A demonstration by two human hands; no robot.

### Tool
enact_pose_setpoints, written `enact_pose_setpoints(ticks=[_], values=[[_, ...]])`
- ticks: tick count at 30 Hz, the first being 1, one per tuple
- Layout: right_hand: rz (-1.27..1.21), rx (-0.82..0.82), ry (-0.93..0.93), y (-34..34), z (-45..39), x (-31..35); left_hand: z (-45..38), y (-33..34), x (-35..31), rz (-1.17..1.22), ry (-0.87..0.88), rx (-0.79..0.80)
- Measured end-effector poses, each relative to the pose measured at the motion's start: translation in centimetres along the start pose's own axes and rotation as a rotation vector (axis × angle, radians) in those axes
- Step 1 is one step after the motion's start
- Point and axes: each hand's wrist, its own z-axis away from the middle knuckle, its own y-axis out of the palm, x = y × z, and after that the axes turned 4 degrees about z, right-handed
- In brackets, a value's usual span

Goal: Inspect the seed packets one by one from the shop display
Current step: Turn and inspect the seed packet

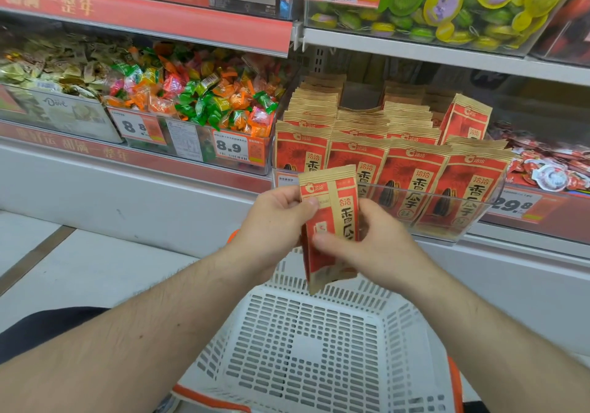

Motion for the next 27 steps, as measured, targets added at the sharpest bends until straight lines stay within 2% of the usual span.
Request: enact_pose_setpoints(ticks=[4,7,11,15,20,27], values=[[-0.263,-0.17,-0.095,-1.6,-0.5,0.4,-0.1,-0.7,-0.5,-0.078,-0.019,0.068],[-0.366,-0.169,-0.158,-1.9,-0.1,0.7,-0.1,-0.9,-0.7,-0.101,-0.022,0.134],[-0.3,-0.166,-0.219,-1.8,0.1,0.1,-0.3,-1.4,-0.8,-0.135,0.1,0.134],[-0.229,-0.182,-0.265,-2.3,0.1,-0.2,-0.4,-2.0,-1.0,-0.271,0.236,0.132],[-0.204,-0.213,-0.27,-2.4,0.2,-0.2,-0.5,-2.2,-0.7,-0.313,0.283,0.081],[-0.179,-0.227,-0.289,-2.4,0.2,0.0,-0.4,-2.1,-0.8,-0.309,0.304,0.092]])
